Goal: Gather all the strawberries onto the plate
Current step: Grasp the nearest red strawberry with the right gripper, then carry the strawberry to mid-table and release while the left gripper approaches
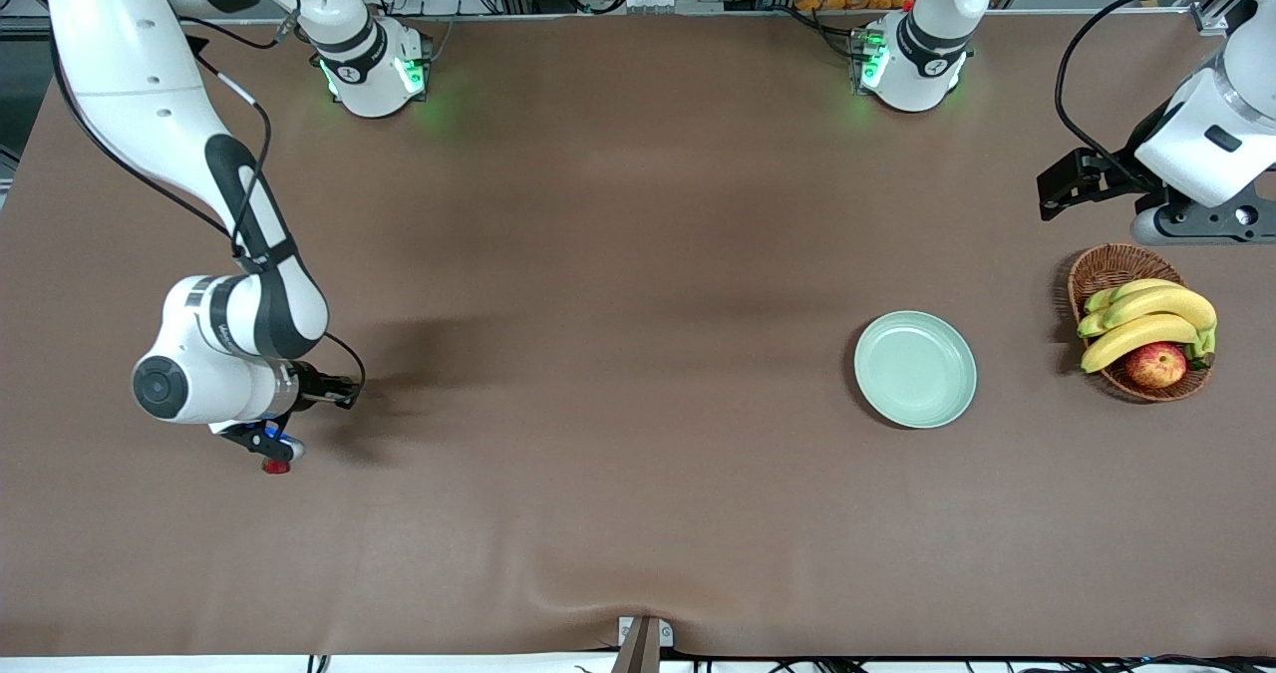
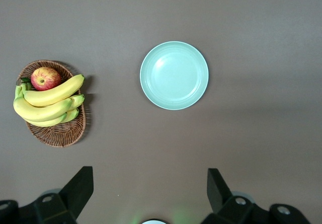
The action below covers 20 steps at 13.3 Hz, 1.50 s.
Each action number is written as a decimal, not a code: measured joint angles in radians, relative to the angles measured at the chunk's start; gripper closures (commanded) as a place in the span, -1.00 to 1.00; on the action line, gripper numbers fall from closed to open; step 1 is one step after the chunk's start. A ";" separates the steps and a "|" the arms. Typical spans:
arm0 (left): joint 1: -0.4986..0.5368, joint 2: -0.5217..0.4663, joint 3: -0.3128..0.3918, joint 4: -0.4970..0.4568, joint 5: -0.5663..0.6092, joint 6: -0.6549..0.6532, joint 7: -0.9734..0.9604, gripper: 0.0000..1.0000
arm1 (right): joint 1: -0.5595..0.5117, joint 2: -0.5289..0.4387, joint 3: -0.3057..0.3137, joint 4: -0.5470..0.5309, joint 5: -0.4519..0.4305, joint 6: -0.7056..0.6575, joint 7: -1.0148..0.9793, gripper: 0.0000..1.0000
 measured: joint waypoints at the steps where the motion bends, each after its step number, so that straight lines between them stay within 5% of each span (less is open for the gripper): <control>1: 0.002 0.000 0.000 0.000 0.000 0.000 0.000 -1.00 | 0.014 -0.028 0.003 0.001 0.000 -0.012 0.000 1.00; 5: 0.007 0.001 0.002 -0.001 0.000 0.000 0.001 -1.00 | 0.143 -0.103 0.010 0.002 0.003 -0.033 0.051 1.00; 11: 0.006 0.018 0.001 -0.003 0.000 0.000 0.005 -1.00 | 0.421 -0.109 0.012 0.070 0.018 -0.010 0.379 1.00; 20: 0.001 0.032 0.001 -0.002 0.000 0.003 0.005 -1.00 | 0.744 0.062 0.012 0.141 0.071 0.334 0.875 1.00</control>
